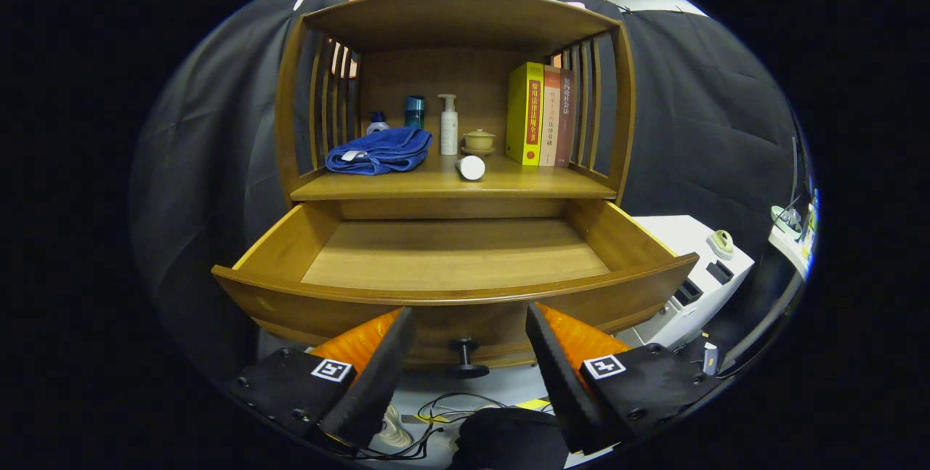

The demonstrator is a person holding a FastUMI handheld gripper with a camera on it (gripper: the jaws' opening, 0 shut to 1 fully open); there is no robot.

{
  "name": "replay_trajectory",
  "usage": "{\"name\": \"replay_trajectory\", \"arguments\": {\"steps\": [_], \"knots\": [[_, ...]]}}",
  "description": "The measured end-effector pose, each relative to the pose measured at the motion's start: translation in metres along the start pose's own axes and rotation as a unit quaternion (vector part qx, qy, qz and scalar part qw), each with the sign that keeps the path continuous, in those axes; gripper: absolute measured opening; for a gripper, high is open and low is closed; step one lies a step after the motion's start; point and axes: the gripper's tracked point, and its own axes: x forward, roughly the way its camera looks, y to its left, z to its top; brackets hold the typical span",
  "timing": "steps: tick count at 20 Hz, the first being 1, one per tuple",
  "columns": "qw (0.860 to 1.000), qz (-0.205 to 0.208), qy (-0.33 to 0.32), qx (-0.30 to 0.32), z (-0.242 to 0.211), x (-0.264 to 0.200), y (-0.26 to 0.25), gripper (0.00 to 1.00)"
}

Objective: Pull open the drawer, take out the items inside it, and place them on the countertop above the cabinet.

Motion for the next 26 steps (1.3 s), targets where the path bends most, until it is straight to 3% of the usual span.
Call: {"name": "replay_trajectory", "arguments": {"steps": [8, 12, 26], "knots": [[0.998, 0.013, 0.024, 0.053, -0.007, 0.014, 0.009, 0.94], [0.999, 0.011, 0.028, 0.025, -0.002, 0.02, 0.01, 0.95], [1.0, -0.009, 0.025, 0.014, 0.029, 0.06, 0.009, 0.95]]}}
